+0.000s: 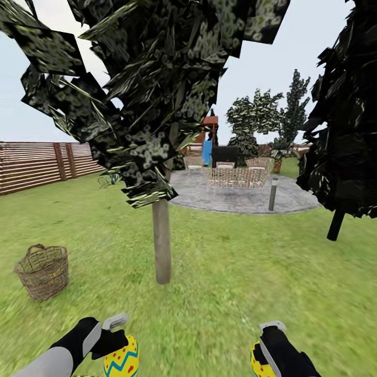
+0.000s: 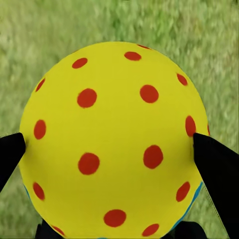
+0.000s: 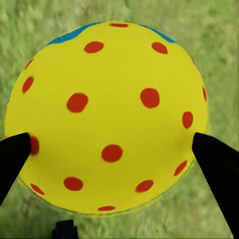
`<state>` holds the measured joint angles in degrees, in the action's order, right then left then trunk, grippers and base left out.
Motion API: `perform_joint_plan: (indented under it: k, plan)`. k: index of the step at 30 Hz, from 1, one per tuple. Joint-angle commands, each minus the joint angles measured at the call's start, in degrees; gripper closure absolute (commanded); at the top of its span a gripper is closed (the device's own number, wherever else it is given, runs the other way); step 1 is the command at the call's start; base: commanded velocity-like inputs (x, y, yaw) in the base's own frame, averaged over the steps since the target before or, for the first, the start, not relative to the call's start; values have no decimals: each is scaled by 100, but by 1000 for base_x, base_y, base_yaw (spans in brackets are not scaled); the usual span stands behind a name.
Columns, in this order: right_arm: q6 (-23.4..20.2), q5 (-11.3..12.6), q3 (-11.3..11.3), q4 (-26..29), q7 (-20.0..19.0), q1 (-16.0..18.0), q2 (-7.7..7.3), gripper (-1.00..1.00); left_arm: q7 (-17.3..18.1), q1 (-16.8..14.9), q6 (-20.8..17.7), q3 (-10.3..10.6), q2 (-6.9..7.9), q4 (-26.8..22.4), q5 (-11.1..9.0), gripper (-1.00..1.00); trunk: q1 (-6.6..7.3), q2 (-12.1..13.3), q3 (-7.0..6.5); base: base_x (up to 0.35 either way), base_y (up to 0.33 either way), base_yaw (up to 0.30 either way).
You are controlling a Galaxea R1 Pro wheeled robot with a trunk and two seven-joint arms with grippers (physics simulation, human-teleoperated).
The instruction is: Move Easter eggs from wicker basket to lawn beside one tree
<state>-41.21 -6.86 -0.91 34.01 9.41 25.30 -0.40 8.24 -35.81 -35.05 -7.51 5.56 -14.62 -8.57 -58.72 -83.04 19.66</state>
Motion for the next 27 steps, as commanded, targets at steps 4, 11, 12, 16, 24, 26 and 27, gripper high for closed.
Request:
perform_joint_plan:
  k: [4, 11, 12, 16, 24, 26, 27]
  plan:
    - [-37, -51, -7, 1, -18, 1, 0, 100, 0, -4, -37, -23, 1, -6, -30, 100, -1, -4, 7, 88, -325, 294]
    - [-37, -45, -4, 1, -18, 1, -13, 100, 22, -4, 33, -45, 25, -6, -24, 100, -1, -4, 7, 87, -325, 294]
    - [-37, -44, 1, 4, -22, 1, -17, 100, 25, -4, 33, -47, 35, -6, -23, 100, -1, -4, 7, 87, -325, 294]
    - [-44, -30, 52, 61, -51, 1, -107, 100, 35, -4, 33, -56, 119, -13, -22, 100, -1, -4, 7, 86, -325, 294]
    - [-37, 45, 21, 106, -55, 1, -276, 100, 46, -4, 33, -57, 297, -18, -39, 100, -1, -4, 7, 86, -325, 294]
    - [-37, 45, 21, 106, -54, 1, -276, 100, 46, -4, 33, -58, 297, -20, -39, 100, -1, -4, 7, 86, -325, 294]
    - [-37, 44, 21, 106, -55, 1, -276, 100, 46, -4, 33, -58, 297, -20, -39, 100, -1, -4, 7, 86, -325, 294]
